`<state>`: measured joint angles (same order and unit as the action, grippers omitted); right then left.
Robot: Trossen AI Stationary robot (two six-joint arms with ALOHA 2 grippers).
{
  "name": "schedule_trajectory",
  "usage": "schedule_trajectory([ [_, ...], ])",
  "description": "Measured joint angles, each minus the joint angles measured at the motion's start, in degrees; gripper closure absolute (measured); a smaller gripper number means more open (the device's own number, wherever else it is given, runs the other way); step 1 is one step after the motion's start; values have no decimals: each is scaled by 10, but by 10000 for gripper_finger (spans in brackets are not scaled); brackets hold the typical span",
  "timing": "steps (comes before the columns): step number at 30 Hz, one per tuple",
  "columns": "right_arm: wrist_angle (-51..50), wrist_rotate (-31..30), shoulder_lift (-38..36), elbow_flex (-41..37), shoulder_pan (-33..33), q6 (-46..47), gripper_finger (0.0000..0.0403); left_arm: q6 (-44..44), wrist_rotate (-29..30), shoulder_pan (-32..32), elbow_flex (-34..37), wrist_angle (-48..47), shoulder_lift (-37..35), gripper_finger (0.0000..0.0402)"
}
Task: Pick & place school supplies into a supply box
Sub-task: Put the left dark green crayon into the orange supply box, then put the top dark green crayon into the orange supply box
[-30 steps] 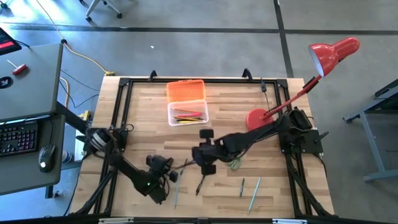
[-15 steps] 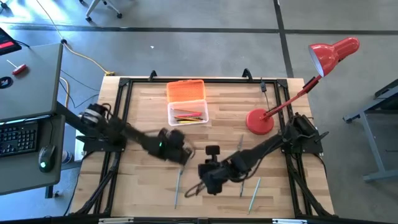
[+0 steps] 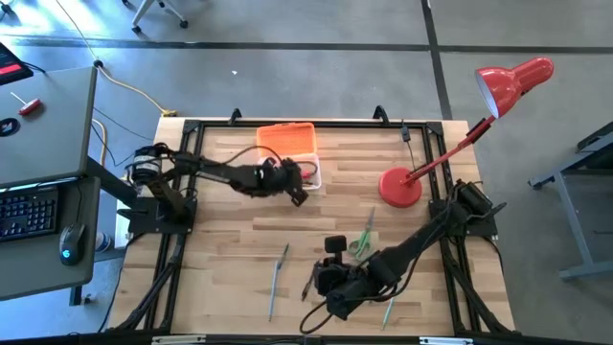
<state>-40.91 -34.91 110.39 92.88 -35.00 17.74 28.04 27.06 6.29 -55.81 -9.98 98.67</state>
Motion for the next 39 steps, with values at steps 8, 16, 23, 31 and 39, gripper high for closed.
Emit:
schedule_trajectory([
  [8, 1, -21, 0, 0, 1, 12, 370, -74, -80, 90, 0, -4, 17, 356],
  [16, 2, -1, 0, 0, 10, 10, 371, -87, -162, 126, 0, -3, 17, 287],
  [23, 3, 8, 0, 0, 24, -12, 370, -86, -163, 125, -29, -51, 11, 217],
  [31, -16, 8, 0, 0, 33, -17, 371, -72, -195, 98, -153, -282, -23, 214],
  [39, -54, 9, 0, 0, 32, 16, 370, 12, -111, -26, -187, -414, -88, 242],
])
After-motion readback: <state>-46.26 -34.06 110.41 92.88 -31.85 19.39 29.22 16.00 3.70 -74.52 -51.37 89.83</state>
